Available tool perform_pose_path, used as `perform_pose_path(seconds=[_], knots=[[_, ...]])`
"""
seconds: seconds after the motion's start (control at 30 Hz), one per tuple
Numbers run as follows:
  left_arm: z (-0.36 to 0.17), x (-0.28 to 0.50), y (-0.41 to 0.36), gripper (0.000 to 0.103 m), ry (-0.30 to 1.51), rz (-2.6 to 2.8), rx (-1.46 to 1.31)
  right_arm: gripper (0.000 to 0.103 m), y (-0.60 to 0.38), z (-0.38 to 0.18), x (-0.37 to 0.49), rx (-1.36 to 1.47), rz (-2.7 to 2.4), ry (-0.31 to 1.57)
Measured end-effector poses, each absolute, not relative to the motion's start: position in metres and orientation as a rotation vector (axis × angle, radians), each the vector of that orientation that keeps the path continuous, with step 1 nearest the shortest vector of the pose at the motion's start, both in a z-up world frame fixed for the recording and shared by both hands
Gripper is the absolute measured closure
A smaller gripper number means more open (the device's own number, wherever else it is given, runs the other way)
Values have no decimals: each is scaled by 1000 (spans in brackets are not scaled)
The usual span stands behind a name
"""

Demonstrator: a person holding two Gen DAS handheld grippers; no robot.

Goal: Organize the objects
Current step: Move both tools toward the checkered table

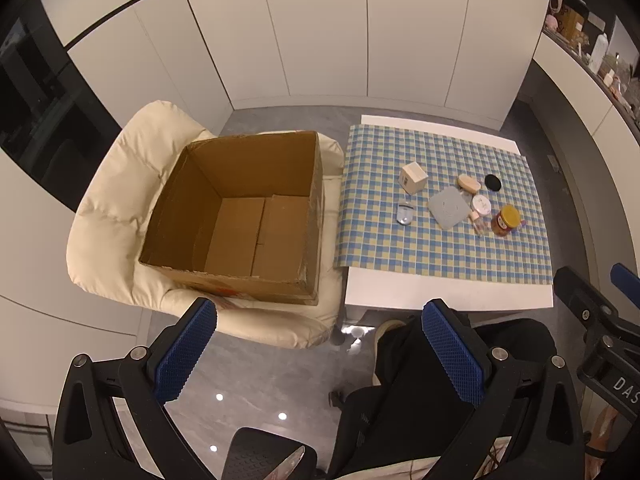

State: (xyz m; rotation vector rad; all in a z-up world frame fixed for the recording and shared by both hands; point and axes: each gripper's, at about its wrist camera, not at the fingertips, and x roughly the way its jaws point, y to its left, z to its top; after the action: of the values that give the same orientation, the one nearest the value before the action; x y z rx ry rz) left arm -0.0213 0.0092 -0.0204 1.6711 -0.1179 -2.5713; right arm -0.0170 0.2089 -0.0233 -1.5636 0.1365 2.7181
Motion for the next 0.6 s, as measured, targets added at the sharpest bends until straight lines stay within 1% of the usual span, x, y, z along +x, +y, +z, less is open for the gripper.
perform_pose_path(seconds=[0.17, 0.6], knots=[[-24, -22, 12, 1, -96, -2585, 1714, 0, 205, -28, -15, -1585, 2720, 112], [-22, -20, 15, 1, -144, -2570, 1653, 0, 206, -35, -15, -1608, 2700, 123]])
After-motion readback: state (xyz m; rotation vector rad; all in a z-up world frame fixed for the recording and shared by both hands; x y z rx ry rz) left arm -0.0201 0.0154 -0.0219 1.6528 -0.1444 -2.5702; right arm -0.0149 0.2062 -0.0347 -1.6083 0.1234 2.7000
